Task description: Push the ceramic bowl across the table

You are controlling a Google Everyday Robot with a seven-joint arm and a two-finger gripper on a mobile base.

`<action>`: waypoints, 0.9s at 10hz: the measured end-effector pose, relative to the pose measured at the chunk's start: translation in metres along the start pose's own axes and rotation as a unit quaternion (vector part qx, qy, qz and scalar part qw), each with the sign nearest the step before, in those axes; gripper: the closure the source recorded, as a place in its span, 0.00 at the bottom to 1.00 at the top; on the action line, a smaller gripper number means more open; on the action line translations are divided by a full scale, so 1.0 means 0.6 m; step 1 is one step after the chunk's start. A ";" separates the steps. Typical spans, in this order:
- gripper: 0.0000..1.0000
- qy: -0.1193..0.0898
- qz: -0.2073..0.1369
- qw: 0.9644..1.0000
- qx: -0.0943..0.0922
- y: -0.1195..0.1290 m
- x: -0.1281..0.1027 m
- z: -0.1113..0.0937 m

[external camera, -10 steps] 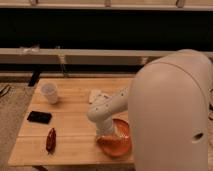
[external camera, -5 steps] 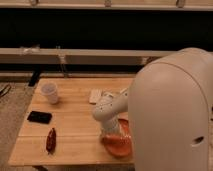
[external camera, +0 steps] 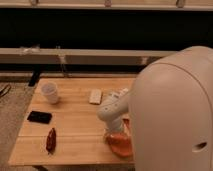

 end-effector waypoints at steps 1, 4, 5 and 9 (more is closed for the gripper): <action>0.21 -0.001 0.005 1.000 0.002 -0.010 -0.001 0.001; 0.21 -0.001 0.015 1.000 0.007 -0.030 -0.002 0.004; 0.21 -0.001 0.019 1.000 0.009 -0.038 -0.003 0.005; 0.21 -0.006 0.032 0.999 0.014 -0.062 -0.006 0.005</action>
